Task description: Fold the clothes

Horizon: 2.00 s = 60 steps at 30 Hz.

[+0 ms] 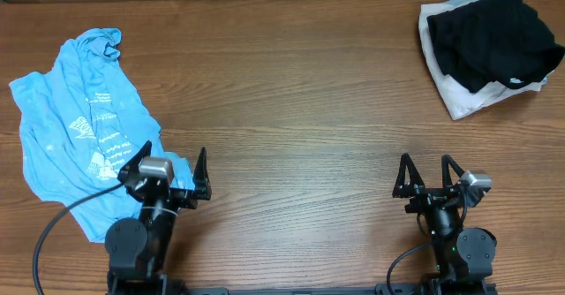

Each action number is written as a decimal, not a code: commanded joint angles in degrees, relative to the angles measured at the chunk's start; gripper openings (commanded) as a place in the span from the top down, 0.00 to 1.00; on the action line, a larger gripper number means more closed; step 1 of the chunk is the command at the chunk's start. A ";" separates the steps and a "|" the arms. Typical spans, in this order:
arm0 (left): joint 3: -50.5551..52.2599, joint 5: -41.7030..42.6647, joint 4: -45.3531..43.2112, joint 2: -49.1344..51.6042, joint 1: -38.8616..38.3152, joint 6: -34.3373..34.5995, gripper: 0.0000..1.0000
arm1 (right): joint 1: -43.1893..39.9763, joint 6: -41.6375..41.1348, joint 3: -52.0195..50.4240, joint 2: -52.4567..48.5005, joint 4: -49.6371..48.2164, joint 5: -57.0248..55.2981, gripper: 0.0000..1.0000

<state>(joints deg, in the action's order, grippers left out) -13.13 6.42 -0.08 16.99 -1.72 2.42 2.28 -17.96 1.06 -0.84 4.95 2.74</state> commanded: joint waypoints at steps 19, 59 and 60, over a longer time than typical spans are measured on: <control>12.83 -1.03 4.20 -16.81 1.09 1.01 0.00 | 0.24 -0.11 -0.59 0.46 -0.35 -0.09 0.00; 12.81 -1.05 4.11 -16.74 1.09 0.98 0.00 | 0.24 -0.11 -0.59 0.46 -0.35 -0.09 0.00; 12.83 -1.05 4.11 -16.74 1.09 0.98 0.00 | 0.24 -0.11 -0.59 0.46 -0.35 -0.09 0.00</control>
<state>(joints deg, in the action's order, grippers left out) -0.69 5.93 4.10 0.95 -1.08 2.83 2.28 -17.98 1.06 -0.84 4.99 2.76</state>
